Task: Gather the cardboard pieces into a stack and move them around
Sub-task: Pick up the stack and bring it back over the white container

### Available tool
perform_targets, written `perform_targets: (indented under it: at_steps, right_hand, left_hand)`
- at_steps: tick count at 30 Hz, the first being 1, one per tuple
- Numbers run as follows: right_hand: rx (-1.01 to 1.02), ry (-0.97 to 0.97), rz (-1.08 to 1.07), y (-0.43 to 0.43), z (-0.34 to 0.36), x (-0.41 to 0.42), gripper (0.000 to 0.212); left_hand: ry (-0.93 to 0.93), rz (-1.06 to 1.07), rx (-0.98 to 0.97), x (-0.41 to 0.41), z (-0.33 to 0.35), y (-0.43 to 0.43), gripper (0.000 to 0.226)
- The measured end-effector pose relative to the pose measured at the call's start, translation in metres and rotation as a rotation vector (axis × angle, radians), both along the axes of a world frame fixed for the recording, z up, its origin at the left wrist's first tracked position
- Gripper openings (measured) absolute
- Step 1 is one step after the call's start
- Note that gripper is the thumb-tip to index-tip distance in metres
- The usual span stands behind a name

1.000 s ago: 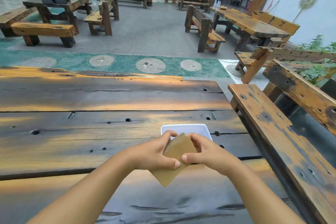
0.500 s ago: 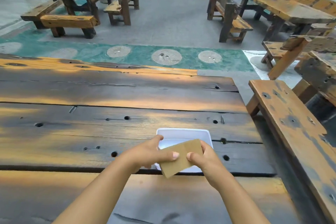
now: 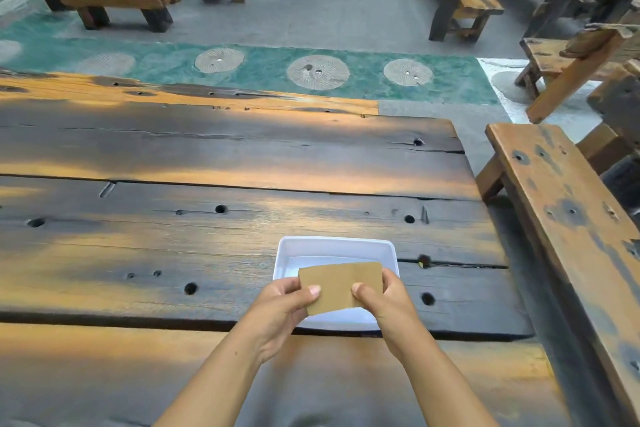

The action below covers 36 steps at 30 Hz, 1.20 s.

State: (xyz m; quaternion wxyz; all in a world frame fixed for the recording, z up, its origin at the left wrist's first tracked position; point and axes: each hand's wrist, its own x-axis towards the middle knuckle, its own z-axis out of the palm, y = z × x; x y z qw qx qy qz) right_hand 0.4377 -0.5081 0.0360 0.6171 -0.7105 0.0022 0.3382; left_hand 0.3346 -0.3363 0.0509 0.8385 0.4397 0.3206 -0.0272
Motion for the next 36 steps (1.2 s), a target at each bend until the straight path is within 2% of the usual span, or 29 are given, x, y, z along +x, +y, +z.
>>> perform_targets:
  at_steps: [1, 6, 13, 19, 23, 28, 33, 36]
  right_hand:
    - [-0.012, 0.006, -0.003, 0.003, -0.006, 0.005, 0.049]
    - [-0.051, 0.078, -0.022, 0.017, -0.032, 0.023, 0.055]
    - [-0.108, 0.165, -0.008, 0.025, -0.065, 0.042, 0.060]
    - [-0.201, 0.148, -0.026, 0.039, -0.084, 0.060, 0.044]
    - [-0.217, 0.095, -0.032, 0.039, -0.098, 0.066, 0.026]
    - [-0.246, 0.030, -0.065, 0.043, -0.100, 0.064, 0.034]
    - [-0.326, -0.040, -0.082, 0.047, -0.098, 0.065, 0.017]
    - [-0.386, -0.065, -0.061, 0.049, -0.097, 0.064, 0.017]
  left_hand:
    - [0.019, 0.003, 0.031, 0.006, -0.003, 0.002, 0.012]
    - [0.127, 0.006, 0.168, 0.035, -0.023, 0.011, 0.006]
    - [0.177, -0.029, 0.198, 0.062, -0.062, 0.023, 0.014]
    - [0.228, 0.017, 0.205, 0.076, -0.092, 0.025, 0.016]
    - [0.264, 0.080, 0.249, 0.082, -0.104, 0.023, 0.017]
    - [0.303, 0.096, 0.329, 0.086, -0.111, 0.021, 0.025]
    - [0.312, 0.093, 0.456, 0.093, -0.115, 0.012, 0.006]
    - [0.330, 0.087, 0.528, 0.098, -0.115, 0.009, 0.010]
